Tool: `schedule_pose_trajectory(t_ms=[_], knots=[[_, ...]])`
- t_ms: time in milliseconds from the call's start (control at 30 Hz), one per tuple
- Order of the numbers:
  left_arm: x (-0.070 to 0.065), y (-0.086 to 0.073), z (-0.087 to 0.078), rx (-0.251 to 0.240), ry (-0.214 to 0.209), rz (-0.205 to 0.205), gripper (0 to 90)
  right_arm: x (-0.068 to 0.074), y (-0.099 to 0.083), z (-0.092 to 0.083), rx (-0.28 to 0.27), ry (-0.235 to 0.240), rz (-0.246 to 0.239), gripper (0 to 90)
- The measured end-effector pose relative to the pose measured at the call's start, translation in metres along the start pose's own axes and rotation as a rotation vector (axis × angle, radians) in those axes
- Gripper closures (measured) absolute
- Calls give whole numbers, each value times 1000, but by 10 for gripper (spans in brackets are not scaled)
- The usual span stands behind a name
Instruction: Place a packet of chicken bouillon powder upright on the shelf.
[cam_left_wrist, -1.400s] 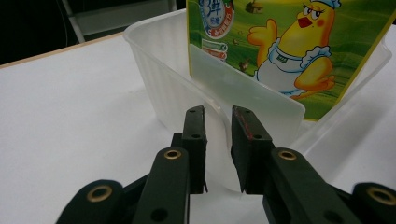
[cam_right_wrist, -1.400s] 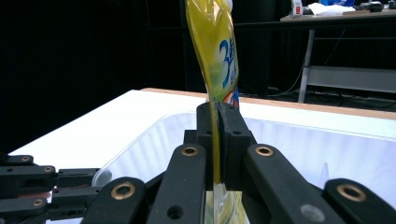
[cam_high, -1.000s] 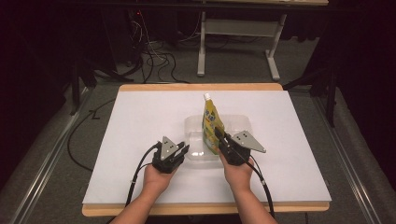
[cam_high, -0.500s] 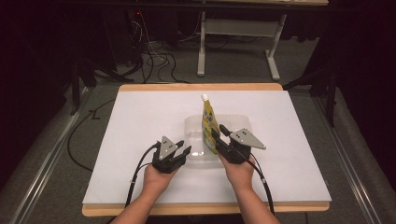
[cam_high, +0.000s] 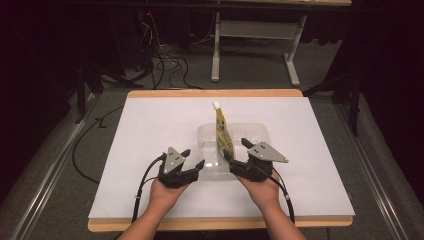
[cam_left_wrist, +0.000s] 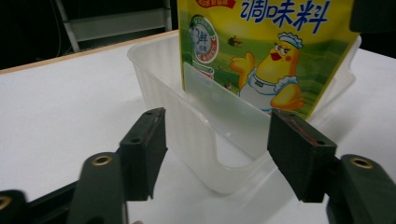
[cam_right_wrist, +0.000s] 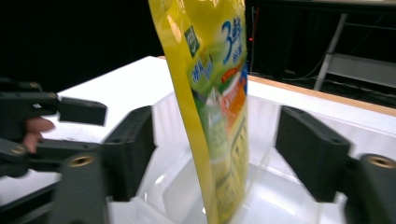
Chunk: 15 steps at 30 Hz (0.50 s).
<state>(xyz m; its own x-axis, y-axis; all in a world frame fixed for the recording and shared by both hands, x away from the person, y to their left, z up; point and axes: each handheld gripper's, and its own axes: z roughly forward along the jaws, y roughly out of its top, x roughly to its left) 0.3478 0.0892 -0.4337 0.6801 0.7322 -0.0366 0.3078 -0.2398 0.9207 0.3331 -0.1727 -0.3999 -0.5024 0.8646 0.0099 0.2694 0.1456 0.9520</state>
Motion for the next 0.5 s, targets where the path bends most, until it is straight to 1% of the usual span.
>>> schedule_pose_trajectory(t_ms=[133, 167, 267, 333, 400, 467, 500], knots=[[1, -2, -10, 5, -1, 1, 340, -1, -6, -16, 12, 25, -10, 250], [2, -3, -13, 8, 0, 3, 335, -2, -8, -20, 13, 29, -6, 249], [5, -3, -21, 13, 11, 2, 315, -10, -13, -36, 11, 32, -2, 242], [10, -4, -27, 12, 22, -5, 306, -19, -16, -48, 11, 16, -4, 239], [16, -6, -34, 21, 35, -8, 300, -31, -19, -62, 8, -10, -6, 238], [25, -9, -45, 27, 49, -16, 299, -46, -24, -75, 7, -42, -1, 238], [30, -11, -50, 33, 58, -16, 299, -55, -28, -83, 10, -64, 5, 238]])
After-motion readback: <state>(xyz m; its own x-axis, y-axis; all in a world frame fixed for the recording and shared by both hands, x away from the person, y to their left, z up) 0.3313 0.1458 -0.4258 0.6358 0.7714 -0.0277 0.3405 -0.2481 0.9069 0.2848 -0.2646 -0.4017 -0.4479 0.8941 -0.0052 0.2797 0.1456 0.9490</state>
